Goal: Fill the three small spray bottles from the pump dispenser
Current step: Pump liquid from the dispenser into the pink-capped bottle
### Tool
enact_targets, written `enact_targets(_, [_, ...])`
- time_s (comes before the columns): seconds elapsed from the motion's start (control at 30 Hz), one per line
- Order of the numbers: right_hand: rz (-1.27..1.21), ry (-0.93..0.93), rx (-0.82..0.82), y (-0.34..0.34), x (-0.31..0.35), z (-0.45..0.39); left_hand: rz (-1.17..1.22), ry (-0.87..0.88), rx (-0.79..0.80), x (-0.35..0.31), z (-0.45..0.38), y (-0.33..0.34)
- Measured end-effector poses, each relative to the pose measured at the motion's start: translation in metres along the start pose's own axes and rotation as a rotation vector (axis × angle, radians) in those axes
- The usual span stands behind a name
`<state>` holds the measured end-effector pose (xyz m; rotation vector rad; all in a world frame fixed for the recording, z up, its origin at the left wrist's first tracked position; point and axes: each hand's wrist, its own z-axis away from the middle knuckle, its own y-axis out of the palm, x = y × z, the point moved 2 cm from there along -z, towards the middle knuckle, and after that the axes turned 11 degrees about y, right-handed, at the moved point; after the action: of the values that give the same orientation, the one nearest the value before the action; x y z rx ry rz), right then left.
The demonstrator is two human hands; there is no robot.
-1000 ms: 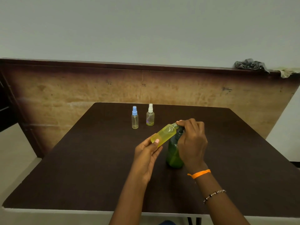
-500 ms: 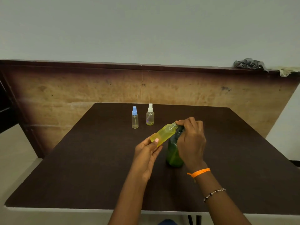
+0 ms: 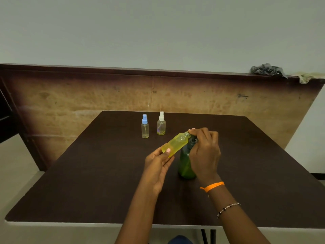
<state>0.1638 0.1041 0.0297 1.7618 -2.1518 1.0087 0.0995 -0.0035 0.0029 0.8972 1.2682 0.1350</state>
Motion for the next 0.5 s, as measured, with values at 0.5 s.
enact_targets(0.5, [-0.031,-0.015,-0.047,0.005,-0.003,-0.002,0.009,-0.007,-0.003,0.001,0.000,-0.002])
